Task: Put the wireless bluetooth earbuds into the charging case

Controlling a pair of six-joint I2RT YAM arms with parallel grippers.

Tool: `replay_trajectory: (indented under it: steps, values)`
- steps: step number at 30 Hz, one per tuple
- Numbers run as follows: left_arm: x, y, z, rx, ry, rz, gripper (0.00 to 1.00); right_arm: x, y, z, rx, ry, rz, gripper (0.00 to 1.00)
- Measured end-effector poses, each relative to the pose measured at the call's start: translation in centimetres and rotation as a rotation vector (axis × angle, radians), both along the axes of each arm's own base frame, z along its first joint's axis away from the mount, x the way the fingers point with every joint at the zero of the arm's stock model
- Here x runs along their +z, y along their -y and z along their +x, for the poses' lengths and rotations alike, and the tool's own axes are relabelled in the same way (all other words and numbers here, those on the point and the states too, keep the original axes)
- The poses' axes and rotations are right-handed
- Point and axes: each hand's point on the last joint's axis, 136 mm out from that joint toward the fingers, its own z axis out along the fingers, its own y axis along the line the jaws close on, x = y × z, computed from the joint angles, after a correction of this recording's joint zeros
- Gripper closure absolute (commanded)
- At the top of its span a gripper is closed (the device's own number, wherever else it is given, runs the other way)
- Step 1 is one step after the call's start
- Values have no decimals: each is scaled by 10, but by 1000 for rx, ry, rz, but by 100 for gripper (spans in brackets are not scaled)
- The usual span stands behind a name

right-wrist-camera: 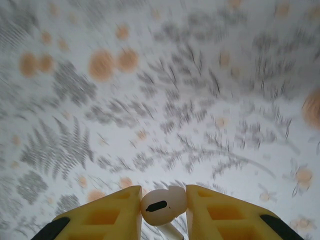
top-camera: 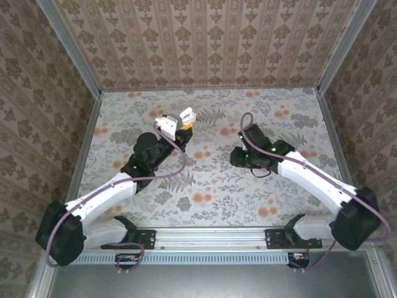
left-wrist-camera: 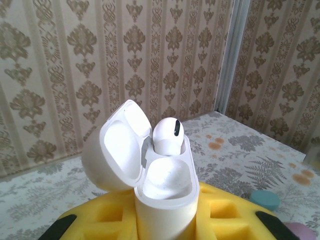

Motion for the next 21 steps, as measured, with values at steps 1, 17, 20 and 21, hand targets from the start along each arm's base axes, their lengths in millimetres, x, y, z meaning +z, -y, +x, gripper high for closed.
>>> replay_trajectory:
  steps: [1, 17, 20, 21]
  values:
    - [2, -3, -2, 6, 8, -3, 76, -14, -1, -4, 3, -52, -10, 72]
    - [-6, -27, -2, 58, 0, 10, 76, -109, -8, -25, 25, -388, -147, 70]
    - [-6, -29, -1, 65, 3, 8, 76, -112, -9, -25, 33, -411, -170, 69]
    - [-6, -30, -1, 68, 2, 8, 76, -113, -9, -24, 39, -418, -178, 68]
